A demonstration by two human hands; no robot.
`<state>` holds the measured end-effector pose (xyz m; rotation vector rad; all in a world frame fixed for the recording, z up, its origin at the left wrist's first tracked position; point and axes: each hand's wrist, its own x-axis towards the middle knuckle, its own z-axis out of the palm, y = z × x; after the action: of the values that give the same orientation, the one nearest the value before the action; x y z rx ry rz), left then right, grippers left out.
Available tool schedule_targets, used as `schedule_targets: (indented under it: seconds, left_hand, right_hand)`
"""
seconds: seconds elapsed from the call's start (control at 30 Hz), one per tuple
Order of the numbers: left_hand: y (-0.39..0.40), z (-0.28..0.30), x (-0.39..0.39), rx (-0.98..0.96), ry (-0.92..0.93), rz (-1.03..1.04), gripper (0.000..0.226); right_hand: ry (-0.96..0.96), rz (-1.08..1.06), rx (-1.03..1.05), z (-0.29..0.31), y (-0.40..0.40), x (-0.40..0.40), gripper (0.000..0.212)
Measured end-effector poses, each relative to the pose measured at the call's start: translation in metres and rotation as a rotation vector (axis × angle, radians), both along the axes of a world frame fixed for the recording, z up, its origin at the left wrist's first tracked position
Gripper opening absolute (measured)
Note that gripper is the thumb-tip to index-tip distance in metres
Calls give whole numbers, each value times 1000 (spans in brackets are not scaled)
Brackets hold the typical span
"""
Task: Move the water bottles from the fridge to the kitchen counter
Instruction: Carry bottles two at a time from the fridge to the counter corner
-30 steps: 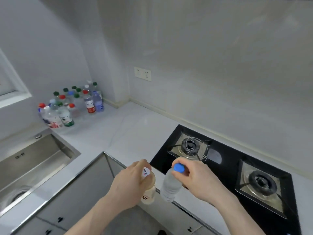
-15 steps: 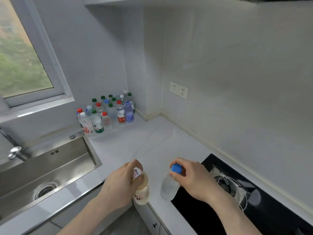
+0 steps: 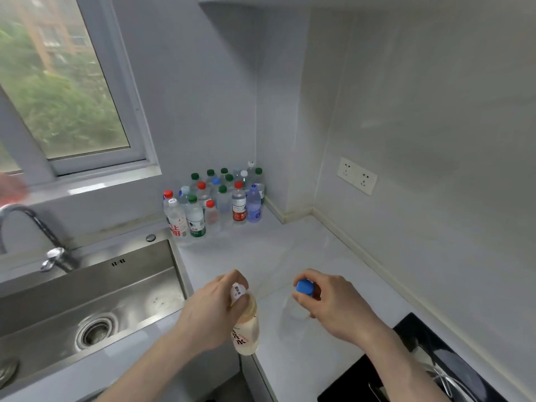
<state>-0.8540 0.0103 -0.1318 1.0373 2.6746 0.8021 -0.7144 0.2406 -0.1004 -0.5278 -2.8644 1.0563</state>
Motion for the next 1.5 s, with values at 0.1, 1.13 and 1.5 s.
schedule_targets:
  seconds: [0.1, 1.13, 1.5]
  left_hand:
    - [-1, -5, -46, -13, -3, -6, 8]
    - [-9, -73, -351, -161, -12, 92, 18]
    - [-1, -102, -392, -222, -79, 188, 21]
  right_hand:
    - [-10, -2, 7, -5, -3, -47, 9]
    - [-120, 14, 94, -56, -11, -349, 11]
    - [-143, 123, 109, -77, -18, -419, 18]
